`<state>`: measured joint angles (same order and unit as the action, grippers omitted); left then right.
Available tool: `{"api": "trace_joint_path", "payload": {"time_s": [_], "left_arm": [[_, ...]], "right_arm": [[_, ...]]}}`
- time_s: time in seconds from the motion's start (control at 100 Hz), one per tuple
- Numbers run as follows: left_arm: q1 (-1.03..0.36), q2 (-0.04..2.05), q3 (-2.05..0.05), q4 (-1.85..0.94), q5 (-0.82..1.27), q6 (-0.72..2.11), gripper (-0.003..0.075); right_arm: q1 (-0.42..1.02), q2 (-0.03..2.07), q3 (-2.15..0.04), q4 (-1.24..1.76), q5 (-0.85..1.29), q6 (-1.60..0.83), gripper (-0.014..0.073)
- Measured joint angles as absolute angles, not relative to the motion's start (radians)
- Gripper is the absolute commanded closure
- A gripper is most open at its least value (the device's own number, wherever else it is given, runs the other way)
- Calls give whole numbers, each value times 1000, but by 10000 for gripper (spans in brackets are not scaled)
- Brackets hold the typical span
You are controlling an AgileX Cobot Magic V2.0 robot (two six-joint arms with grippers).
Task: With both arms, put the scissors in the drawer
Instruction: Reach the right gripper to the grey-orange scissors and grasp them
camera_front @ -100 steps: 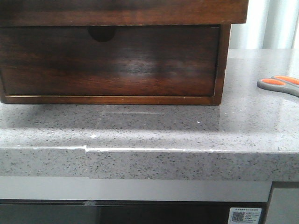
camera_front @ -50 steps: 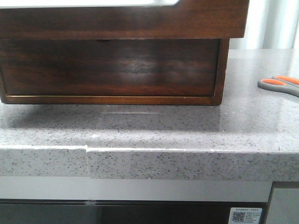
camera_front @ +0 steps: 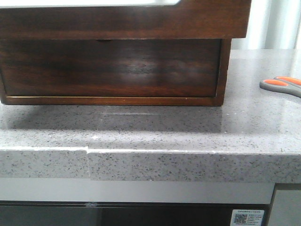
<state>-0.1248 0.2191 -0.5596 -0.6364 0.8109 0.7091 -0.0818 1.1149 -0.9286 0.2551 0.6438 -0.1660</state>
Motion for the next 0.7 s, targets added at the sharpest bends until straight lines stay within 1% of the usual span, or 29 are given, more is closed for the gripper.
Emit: {"api": "trace_joint_path", "payload": {"time_s": [0.11,0.28,0.51,0.7], "left_arm": [[-125,219,-585,-599,814,709,739],[-125,219,-592,-588,820,709,739],[-125,219,-592,-587,828,711,739],[-125,219,-592,-597,828,711,739]], "right_arm": [[-116,1206,-931,243,648,-166,132],[-117,1323,-931,215,625,-164,132],[-117,1416,-935,193,552,-164,132],[-117,1493,-935,185,536,-162,135]]}}
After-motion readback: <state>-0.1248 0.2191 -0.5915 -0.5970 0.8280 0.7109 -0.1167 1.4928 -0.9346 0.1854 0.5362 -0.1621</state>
